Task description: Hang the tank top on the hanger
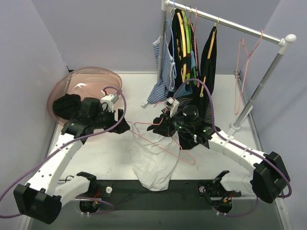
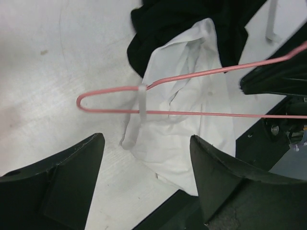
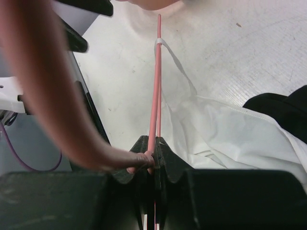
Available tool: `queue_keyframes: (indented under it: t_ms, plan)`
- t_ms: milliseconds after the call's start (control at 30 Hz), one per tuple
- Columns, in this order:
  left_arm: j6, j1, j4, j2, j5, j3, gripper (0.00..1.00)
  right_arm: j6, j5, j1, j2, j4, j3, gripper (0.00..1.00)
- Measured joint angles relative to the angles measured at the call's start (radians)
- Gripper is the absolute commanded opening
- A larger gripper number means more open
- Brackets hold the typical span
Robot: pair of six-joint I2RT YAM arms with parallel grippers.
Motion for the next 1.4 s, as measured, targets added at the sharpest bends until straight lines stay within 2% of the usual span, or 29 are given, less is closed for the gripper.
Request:
queue_keyframes:
  t_ms: [167, 433, 633, 700, 733, 800, 867, 900, 1033, 1067, 1167, 1267, 1367, 1400]
  plan:
    - [0.197, -0.013, -0.050, -0.032, 0.127, 0.143, 0.86, -0.038, -0.048, 0.007, -0.027, 0.032, -0.006, 0.00]
    - [0.436, -0.092, -0.011, -0.004, 0.424, 0.134, 0.85, -0.239, -0.164, 0.069, -0.036, -0.050, -0.005, 0.00]
    - [0.558, -0.206, -0.013, 0.052, 0.495, 0.110, 0.78, -0.366, -0.215, 0.086, -0.079, -0.076, -0.005, 0.00]
    - [0.590, -0.230, -0.014, 0.062, 0.499, 0.085, 0.67, -0.397, -0.226, 0.086, -0.094, -0.076, -0.005, 0.00]
    - [0.602, -0.238, -0.016, 0.066, 0.499, 0.074, 0.58, -0.407, -0.232, 0.086, -0.098, -0.076, -0.005, 0.00]
    - [0.620, -0.249, -0.019, 0.076, 0.494, 0.061, 0.25, -0.428, -0.244, 0.086, -0.103, -0.077, -0.005, 0.00]
    - [0.632, -0.258, -0.020, 0.089, 0.477, 0.060, 0.06, -0.444, -0.254, 0.086, -0.103, -0.089, -0.005, 0.00]
    - [0.641, -0.262, -0.018, 0.097, 0.467, 0.060, 0.00, -0.451, -0.258, 0.086, -0.103, -0.095, -0.005, 0.00]
    - [0.674, -0.289, -0.020, 0.113, 0.440, 0.060, 0.00, -0.467, -0.254, 0.080, -0.103, -0.127, -0.005, 0.01]
    - [0.674, -0.291, -0.019, 0.113, 0.432, 0.060, 0.00, -0.467, -0.246, 0.081, -0.103, -0.130, -0.005, 0.18]
    - [0.657, -0.291, 0.013, 0.101, 0.397, 0.037, 0.00, -0.444, -0.193, 0.078, -0.103, -0.137, -0.002, 0.47]
    - [0.595, -0.257, 0.057, 0.061, 0.351, -0.036, 0.00, -0.392, -0.108, 0.071, -0.103, -0.153, 0.019, 0.53]
    - [0.514, -0.172, 0.089, 0.020, 0.329, -0.091, 0.00, -0.327, 0.012, 0.056, -0.117, -0.175, 0.053, 0.62]
    - [0.485, -0.140, 0.103, 0.005, 0.325, -0.104, 0.00, -0.306, 0.042, 0.051, -0.130, -0.180, 0.058, 0.63]
